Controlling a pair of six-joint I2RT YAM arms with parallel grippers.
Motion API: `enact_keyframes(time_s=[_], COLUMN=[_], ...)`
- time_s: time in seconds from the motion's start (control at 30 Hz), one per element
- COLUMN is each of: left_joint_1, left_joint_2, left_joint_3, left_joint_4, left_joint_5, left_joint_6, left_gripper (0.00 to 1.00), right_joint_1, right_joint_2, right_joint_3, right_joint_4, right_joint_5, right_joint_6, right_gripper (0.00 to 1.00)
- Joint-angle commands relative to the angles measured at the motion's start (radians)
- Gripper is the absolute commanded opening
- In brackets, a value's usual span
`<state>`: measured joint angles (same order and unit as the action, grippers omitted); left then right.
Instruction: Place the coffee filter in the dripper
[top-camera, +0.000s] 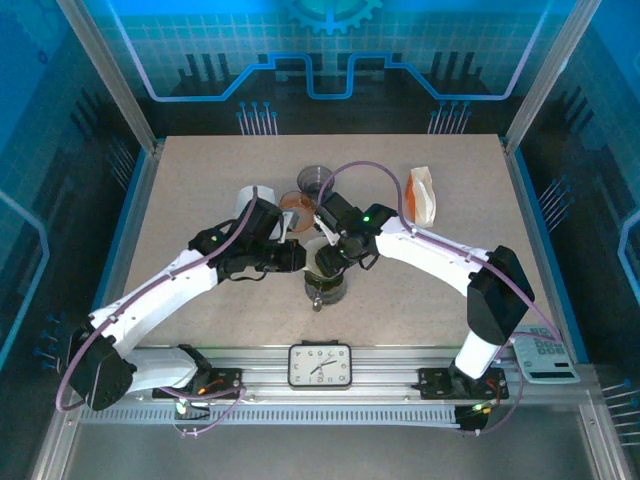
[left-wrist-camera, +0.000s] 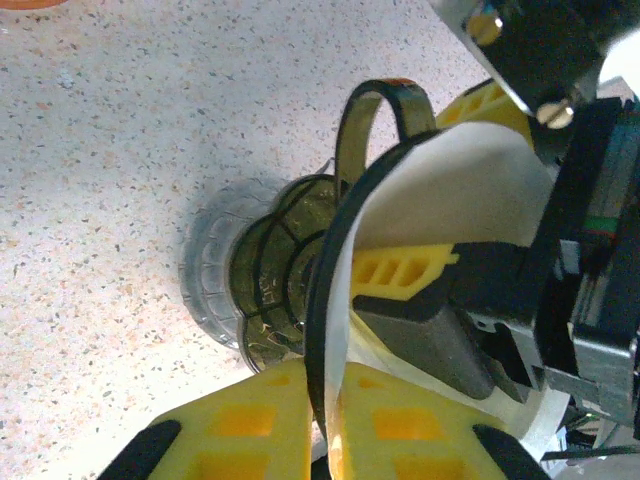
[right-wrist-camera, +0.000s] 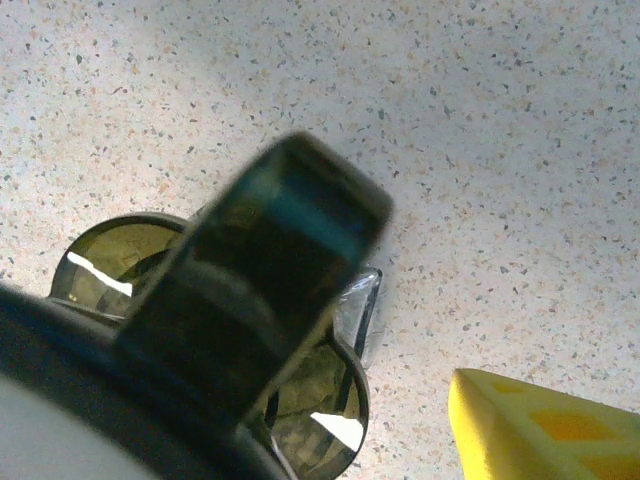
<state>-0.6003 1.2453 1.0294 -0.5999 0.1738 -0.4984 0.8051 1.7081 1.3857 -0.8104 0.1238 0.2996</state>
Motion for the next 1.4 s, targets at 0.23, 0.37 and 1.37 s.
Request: enact_keyframes(time_s=[0.23,0.37,1.37], left_joint_1=[0.001,0.001,0.001], left_joint_2=[0.006,0.013,0.003], left_joint_3=[-0.011,-0.014,-0.025], left_joint_4=[-0.02,-0.017,-0.013], left_joint_5=[0.007,0.021,0.023], left_joint_6=[0.001,0.002,0.006], left_gripper=[0.23,0.16,0.2], right_joint_1=[0.012,0.011,-0.013], right_joint_2=[0.033,0.034,0.008], right_joint_3=[0.009,0.009,0.019], right_joint_4=[-0.003,-0.001,0.007], right_joint_5=[0.015,0.015,-0.016], right_joint_6=[0.015,0.018,0.058], right_gripper=[0.66,0.66,0.68])
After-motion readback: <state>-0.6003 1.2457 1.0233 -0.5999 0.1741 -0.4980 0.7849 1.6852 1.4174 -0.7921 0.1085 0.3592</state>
